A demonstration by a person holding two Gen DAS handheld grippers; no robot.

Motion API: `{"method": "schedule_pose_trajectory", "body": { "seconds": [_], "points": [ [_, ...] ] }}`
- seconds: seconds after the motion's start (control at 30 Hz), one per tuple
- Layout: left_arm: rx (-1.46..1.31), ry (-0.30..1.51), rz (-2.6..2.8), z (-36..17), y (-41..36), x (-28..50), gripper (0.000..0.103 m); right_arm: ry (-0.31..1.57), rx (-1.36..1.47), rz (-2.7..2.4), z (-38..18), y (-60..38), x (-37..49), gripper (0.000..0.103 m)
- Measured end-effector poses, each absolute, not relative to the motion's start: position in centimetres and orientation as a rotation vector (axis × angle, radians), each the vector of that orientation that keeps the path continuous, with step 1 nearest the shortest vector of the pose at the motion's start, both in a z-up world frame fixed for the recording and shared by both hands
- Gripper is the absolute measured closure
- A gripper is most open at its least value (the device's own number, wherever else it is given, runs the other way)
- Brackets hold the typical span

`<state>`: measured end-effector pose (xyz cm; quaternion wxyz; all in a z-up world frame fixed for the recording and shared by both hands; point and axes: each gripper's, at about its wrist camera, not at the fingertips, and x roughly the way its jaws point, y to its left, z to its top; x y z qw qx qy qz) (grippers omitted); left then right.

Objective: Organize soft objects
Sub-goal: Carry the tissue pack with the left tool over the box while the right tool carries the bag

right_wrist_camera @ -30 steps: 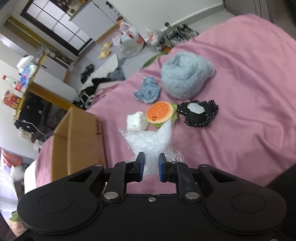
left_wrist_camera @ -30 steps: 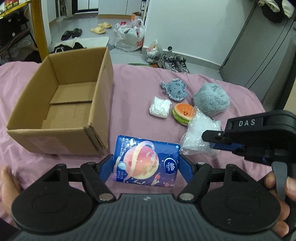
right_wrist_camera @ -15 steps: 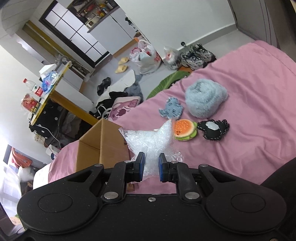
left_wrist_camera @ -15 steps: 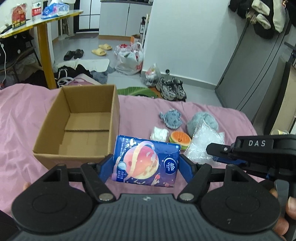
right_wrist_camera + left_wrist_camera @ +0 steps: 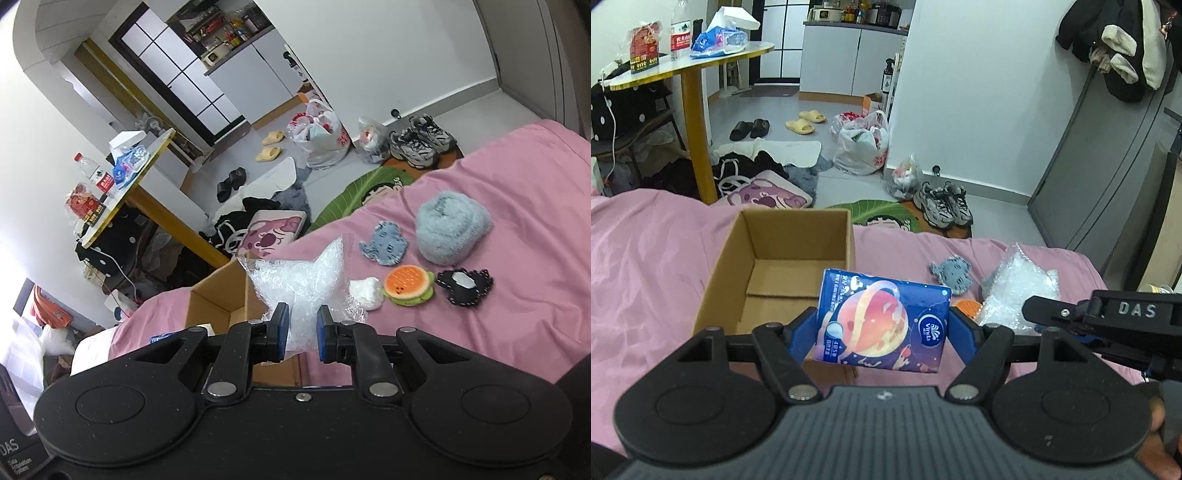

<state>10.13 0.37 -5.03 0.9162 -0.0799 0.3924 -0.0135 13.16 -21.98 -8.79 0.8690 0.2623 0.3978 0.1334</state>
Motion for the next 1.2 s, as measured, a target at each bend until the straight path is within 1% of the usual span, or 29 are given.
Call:
{"method": "schedule_pose_trajectory", "body": {
  "seconds": [0.4, 0.7, 1.0, 1.2],
  "points": [
    [-0.177, 0.777, 0.006, -4.7, 3.3, 12.6, 0.030, 0.801, 0.514, 0.319, -7.8, -19.2, 14.5, 0.087],
    [-0.204, 0.771, 0.043, -4.8, 6.0, 15.7, 0.030, 0.797, 0.509, 0.339, -8.0, -17.9, 16.3, 0.087],
    [-0.279, 0.794, 0.093, -6.8, 9.6, 18.1, 0.030, 0.824, 0.495, 0.360, -9.2, -15.6, 18.4, 0.087],
    [-0.295, 0.810, 0.098, -7.9, 10.5, 19.6, 0.030, 0.840, 0.481, 0.373, -10.0, -13.6, 19.8, 0.087]
  ]
}}
